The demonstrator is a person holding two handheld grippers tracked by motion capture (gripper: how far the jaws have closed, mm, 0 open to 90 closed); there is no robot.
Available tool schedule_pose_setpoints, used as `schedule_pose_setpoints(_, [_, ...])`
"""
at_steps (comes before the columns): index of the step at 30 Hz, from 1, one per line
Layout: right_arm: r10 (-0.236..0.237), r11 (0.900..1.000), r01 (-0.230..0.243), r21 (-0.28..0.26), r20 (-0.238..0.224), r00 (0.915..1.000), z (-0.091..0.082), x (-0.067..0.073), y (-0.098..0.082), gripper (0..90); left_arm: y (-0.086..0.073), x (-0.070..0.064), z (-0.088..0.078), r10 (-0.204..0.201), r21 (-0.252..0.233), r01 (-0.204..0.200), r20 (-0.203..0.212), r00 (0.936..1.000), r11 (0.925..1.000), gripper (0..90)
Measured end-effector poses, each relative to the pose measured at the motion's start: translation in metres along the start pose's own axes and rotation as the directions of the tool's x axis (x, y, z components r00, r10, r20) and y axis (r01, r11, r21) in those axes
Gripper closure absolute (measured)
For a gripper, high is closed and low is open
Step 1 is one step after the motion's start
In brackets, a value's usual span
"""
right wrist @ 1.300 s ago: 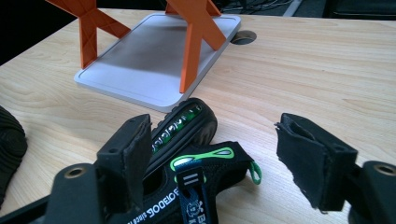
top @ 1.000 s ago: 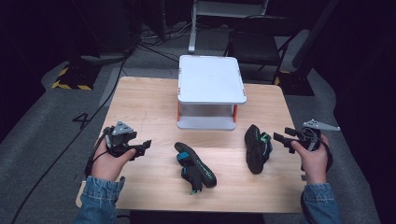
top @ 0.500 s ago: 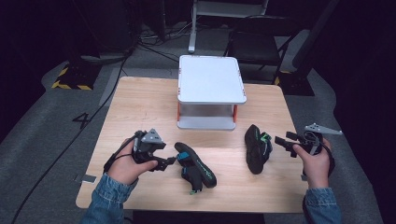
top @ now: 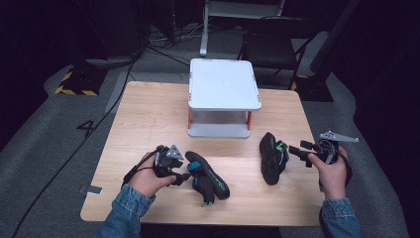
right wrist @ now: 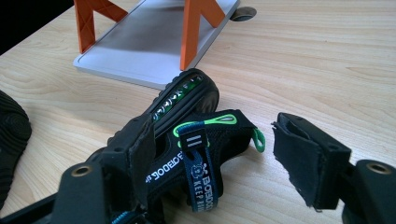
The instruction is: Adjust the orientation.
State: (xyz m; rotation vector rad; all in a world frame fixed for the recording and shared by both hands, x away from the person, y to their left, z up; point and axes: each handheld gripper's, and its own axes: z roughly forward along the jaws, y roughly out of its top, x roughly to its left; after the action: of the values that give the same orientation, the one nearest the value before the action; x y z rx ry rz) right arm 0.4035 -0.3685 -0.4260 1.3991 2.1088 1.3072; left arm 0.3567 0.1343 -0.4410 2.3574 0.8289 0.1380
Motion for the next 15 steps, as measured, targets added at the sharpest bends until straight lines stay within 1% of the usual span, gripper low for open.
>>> schedule_pose_setpoints(4, [0.004, 1.0, -0.004, 0.004, -0.002, 1.0, 0.001, 0.0, 0.0, 30.2, 0.0, -0.003, 0.011, 0.01, -0.001, -0.01, 0.012, 0.9999, 1.0, 49.1])
schedule_pose_setpoints(5, [0.004, 1.0, -0.004, 0.004, -0.002, 1.0, 0.001, 0.0, 0.0, 30.2, 0.0, -0.003, 0.011, 0.01, -0.001, -0.01, 0.012, 0.9999, 1.0, 48.1])
schedule_pose_setpoints(6, [-0.002, 1.0, 0.002, 0.002, -0.001, 1.0, 0.002, 0.0, 0.0, 30.2, 0.0, -0.005, 0.016, 0.024, 0.001, -0.024, 0.008, 0.9997, 0.9997, 46.8])
schedule_pose_setpoints(7, [-0.002, 1.0, 0.002, 0.002, -0.001, 1.0, 0.002, 0.0, 0.0, 30.2, 0.0, -0.005, 0.016, 0.024, 0.001, -0.024, 0.008, 0.9997, 0.9997, 46.8])
schedule_pose_setpoints(8, [0.001, 1.0, -0.001, 0.008, 0.0, 1.0, 0.003, 0.001, 0.0, 30.3, 0.001, -0.006, 0.019, 0.026, 0.002, -0.026, 0.006, 0.9996, 0.9996, 47.4])
schedule_pose_setpoints(10, [0.0, 1.0, 0.0, 0.01, 0.0, 1.0, 0.003, 0.001, 0.0, 30.2, 0.001, -0.006, 0.02, 0.026, 0.003, -0.026, 0.009, 0.9996, 0.9997, 47.5])
schedule_pose_setpoints(11, [0.0, 1.0, 0.0, 0.013, 0.001, 1.0, 0.003, 0.001, 0.0, 30.2, 0.001, -0.005, 0.02, 0.016, -0.006, -0.016, 0.014, 0.9998, 0.9999, 47.4])
schedule_pose_setpoints(13, [0.0, 1.0, 0.0, 0.012, 0.001, 1.0, 0.004, 0.001, 0.0, 30.2, 0.001, -0.004, 0.02, 0.015, -0.009, -0.015, 0.016, 0.9998, 0.9998, 47.3])
schedule_pose_setpoints(14, [-0.001, 1.0, 0.001, 0.016, -0.001, 1.0, 0.004, 0.002, -0.001, 30.3, 0.0, -0.002, 0.02, 0.025, -0.025, -0.025, -0.003, 0.9997, 0.9994, 47.3])
schedule_pose_setpoints(15, [-0.001, 1.0, 0.001, 0.016, -0.001, 1.0, 0.004, 0.002, -0.001, 30.3, 0.0, -0.002, 0.02, 0.025, -0.025, -0.025, -0.003, 0.9997, 0.9994, 47.8])
